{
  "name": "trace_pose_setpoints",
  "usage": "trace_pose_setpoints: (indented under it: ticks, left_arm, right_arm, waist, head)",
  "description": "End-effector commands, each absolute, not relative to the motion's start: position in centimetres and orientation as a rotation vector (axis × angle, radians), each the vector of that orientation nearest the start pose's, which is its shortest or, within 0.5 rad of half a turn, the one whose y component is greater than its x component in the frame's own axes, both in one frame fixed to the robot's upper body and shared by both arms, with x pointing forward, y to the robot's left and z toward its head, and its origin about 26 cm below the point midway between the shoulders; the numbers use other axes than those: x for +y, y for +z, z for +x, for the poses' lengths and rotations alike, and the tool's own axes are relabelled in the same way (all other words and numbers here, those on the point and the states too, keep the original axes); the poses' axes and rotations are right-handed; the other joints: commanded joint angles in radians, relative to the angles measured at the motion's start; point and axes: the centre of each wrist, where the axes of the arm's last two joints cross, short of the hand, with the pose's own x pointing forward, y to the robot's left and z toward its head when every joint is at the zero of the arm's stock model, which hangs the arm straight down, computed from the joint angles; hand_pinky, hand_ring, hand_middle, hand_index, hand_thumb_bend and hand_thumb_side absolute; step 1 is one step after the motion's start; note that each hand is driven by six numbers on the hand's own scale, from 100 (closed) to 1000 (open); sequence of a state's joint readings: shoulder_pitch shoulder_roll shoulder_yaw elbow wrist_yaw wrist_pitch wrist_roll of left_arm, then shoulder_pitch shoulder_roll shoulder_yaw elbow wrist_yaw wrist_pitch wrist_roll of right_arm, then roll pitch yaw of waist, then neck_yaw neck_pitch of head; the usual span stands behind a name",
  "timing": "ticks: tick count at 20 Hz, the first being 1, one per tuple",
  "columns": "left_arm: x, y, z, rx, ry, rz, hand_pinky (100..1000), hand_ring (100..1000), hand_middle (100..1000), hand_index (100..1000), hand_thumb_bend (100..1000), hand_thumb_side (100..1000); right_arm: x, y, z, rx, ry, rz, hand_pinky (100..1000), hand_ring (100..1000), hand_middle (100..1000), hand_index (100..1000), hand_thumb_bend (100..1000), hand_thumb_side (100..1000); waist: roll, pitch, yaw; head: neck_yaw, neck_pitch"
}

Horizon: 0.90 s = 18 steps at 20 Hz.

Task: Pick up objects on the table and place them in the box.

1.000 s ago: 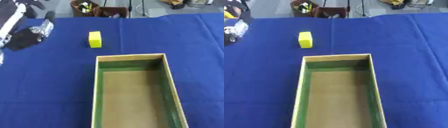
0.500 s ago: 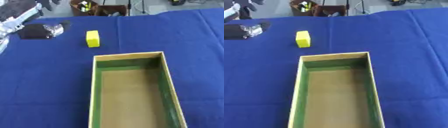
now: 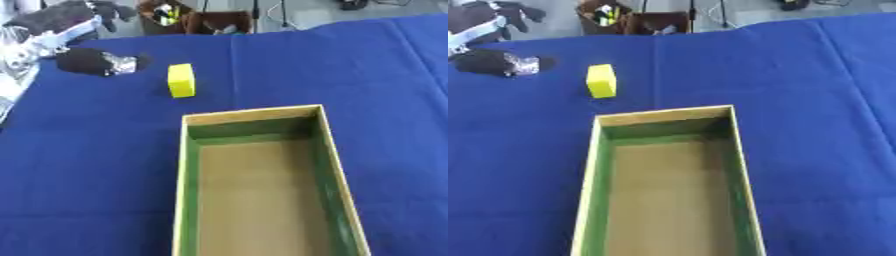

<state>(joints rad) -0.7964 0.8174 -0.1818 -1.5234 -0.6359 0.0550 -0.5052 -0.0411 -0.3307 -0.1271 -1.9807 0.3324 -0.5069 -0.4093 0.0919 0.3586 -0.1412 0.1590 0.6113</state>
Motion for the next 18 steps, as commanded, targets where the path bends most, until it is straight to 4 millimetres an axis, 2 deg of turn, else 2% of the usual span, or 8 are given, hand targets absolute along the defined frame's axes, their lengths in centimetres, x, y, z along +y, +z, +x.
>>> trace_pose_setpoints:
  ticks: [1, 6, 7, 18]
  left_arm:
    - [31.5, 32.1, 39.8, -1.454, -1.455, 1.107, 707, 832, 878, 1000, 639, 850]
    - [31.0, 31.6, 41.8, -1.379, -1.505, 1.124, 707, 836, 877, 1000, 669, 825]
    - [30.8, 31.6, 42.0, -1.372, -1.516, 1.128, 701, 843, 918, 1000, 682, 786]
    - [30.5, 31.2, 43.6, -1.284, -1.595, 1.182, 720, 857, 917, 1000, 689, 728]
  right_arm:
    - [-31.7, 14.7, 26.7, 3.413, -0.271, 0.97, 726, 772, 659, 806, 265, 709]
    - [-31.5, 14.7, 26.8, 3.416, -0.275, 0.958, 726, 772, 658, 806, 270, 706]
    - [-31.5, 14.7, 26.8, 3.417, -0.277, 0.954, 726, 772, 657, 806, 272, 703]
    - [-30.9, 14.9, 27.1, 3.423, -0.289, 0.928, 727, 771, 651, 802, 288, 690]
  waist:
    - [0.0, -0.012, -0.005]
    - [0.004, -0.004, -0.017]
    - [0.006, -0.002, -0.02]
    - [0.02, 0.021, -0.045]
  head:
    - [0.011, -0.016]
    - [0.024, -0.025]
    - [0.028, -0.027]
    - [0.047, -0.045]
